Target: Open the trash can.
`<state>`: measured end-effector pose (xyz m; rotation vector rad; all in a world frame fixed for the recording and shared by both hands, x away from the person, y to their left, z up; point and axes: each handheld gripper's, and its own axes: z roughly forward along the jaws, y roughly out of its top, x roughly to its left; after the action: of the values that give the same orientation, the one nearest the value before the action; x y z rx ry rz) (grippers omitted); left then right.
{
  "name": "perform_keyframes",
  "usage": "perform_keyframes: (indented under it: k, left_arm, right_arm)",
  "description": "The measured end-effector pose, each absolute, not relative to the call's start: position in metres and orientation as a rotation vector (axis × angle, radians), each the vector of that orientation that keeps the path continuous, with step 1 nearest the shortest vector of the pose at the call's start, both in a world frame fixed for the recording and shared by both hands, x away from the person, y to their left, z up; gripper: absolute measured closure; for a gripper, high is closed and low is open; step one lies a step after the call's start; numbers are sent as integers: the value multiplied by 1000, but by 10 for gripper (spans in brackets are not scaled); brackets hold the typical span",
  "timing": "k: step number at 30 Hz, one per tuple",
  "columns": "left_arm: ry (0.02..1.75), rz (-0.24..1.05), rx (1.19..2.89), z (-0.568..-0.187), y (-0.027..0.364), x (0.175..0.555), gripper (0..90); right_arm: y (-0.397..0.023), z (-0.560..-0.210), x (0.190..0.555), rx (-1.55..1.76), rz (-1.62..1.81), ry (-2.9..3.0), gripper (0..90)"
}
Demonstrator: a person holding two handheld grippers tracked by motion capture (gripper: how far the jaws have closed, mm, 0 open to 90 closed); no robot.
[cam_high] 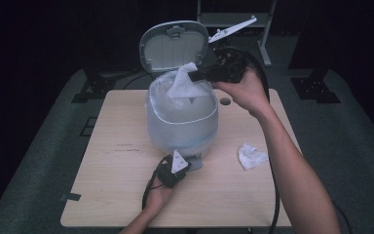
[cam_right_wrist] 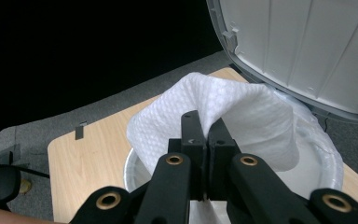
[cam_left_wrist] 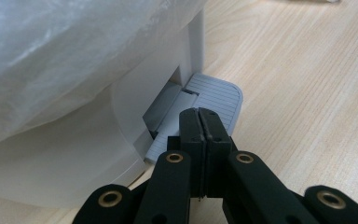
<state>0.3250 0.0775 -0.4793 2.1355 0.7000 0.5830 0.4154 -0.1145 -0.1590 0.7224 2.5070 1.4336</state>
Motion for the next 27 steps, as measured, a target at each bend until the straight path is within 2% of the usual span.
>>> perform_keyframes:
  k: [23,26,27]
  left_arm:
    - [702,584,2135,-479,77,325,897]
    - [700,587,2136,-479,77,325,896]
    - [700,589,2136,-479,77,325,897]
  right_arm:
    - [-94,-179,431,758,1403,2537,876]
    - [-92,-181,433,776,1403,2535,794]
    - [-92,-181,433,773,1400,2540,794]
